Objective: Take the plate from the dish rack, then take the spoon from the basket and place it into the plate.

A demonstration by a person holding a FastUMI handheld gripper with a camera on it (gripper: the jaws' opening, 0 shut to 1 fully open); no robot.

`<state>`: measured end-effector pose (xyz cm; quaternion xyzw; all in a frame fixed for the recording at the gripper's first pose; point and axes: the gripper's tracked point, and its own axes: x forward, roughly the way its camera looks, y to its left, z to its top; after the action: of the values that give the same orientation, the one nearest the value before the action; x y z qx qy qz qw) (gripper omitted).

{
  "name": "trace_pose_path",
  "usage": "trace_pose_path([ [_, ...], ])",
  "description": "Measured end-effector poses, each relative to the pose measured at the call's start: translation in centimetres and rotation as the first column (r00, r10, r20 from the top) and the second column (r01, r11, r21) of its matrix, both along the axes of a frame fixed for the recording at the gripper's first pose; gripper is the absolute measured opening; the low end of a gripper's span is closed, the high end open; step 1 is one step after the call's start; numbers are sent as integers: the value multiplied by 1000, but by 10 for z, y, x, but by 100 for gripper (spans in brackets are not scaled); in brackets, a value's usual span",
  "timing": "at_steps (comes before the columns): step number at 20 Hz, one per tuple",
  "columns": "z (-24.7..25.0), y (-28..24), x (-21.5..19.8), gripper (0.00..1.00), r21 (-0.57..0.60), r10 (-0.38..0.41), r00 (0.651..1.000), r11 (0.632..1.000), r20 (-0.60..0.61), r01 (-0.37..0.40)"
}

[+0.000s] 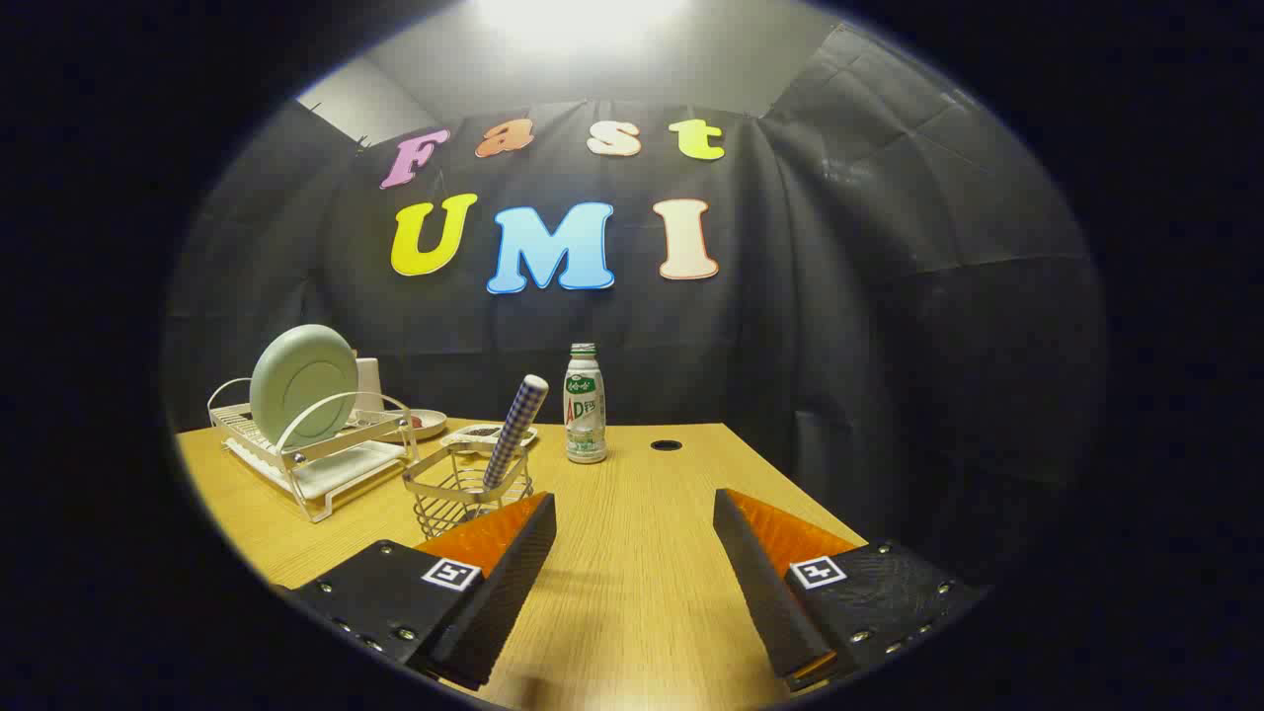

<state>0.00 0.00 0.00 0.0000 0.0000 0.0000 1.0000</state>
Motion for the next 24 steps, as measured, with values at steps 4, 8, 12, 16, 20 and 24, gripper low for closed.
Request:
trace_pose_path([
  [4,0,-4,39,99,25,-7,1000,1000,-25,8],
  [8,32,-31,50,99,61,-110,992,992,59,106],
  [12,72,-56,14,98,12,-238,968,971,78,238],
  [16,118,-39,-44,98,-38,-336,939,940,79,339],
  [20,156,30,-77,98,-55,-317,947,946,58,320],
  [24,165,119,-84,98,-39,-234,972,971,-3,234],
])
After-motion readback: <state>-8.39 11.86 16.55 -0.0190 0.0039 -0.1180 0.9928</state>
